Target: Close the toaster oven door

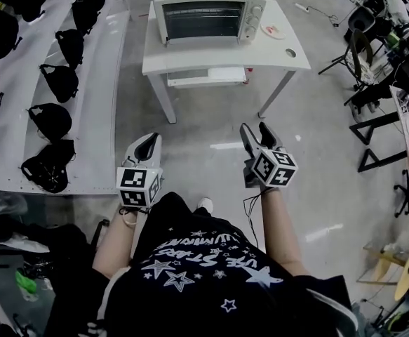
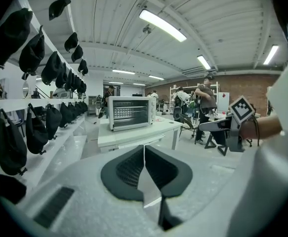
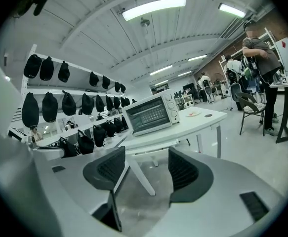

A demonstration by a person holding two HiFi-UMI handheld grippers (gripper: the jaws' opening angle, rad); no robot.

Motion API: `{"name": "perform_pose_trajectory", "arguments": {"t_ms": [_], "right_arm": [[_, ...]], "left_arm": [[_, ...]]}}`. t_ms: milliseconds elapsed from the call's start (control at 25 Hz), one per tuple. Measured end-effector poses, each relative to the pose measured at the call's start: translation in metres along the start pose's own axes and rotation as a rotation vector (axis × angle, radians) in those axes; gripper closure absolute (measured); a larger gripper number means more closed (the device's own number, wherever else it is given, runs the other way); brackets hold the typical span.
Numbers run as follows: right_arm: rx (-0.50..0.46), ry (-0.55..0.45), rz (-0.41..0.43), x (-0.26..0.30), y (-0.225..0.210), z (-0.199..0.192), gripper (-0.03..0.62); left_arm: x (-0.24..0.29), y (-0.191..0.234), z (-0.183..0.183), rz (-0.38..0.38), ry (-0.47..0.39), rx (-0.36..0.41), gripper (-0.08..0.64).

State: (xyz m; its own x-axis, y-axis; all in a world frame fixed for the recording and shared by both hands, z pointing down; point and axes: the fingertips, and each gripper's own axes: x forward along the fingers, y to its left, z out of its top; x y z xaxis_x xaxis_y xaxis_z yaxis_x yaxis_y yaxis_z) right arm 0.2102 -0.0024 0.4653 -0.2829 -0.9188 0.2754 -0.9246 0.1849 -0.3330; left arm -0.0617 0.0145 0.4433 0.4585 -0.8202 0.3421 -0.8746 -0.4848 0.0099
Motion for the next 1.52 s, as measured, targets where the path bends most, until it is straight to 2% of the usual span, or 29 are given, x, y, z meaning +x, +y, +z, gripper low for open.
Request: {"name": "perform_pose_trajectory", "arguments": {"t_ms": [320, 520, 1000, 1520], "right_arm": [[0.020, 0.044, -0.019, 0.020, -0.022, -0.012, 0.331], [0.021, 0.058, -0.043, 0.045, -0.031, -0.011, 0.334], [-0.061, 0.146, -0.116, 0.145, -0.073, -0.008, 0.345], [-0.085, 0.227, -0.189, 0.226, -0.115, -0.048, 0.358]], "left_arm": [[0.026, 0.002, -0.005, 0.009, 0.028, -0.015, 0.537], [0.053, 0.018, -0.007, 0.011, 0.040, -0.032, 0.537], [0.146, 0.073, -0.005, 0.046, 0.078, -0.079, 0.536], [0.208, 0.112, -0.037, 0.055, 0.181, -0.119, 0.537]]}}
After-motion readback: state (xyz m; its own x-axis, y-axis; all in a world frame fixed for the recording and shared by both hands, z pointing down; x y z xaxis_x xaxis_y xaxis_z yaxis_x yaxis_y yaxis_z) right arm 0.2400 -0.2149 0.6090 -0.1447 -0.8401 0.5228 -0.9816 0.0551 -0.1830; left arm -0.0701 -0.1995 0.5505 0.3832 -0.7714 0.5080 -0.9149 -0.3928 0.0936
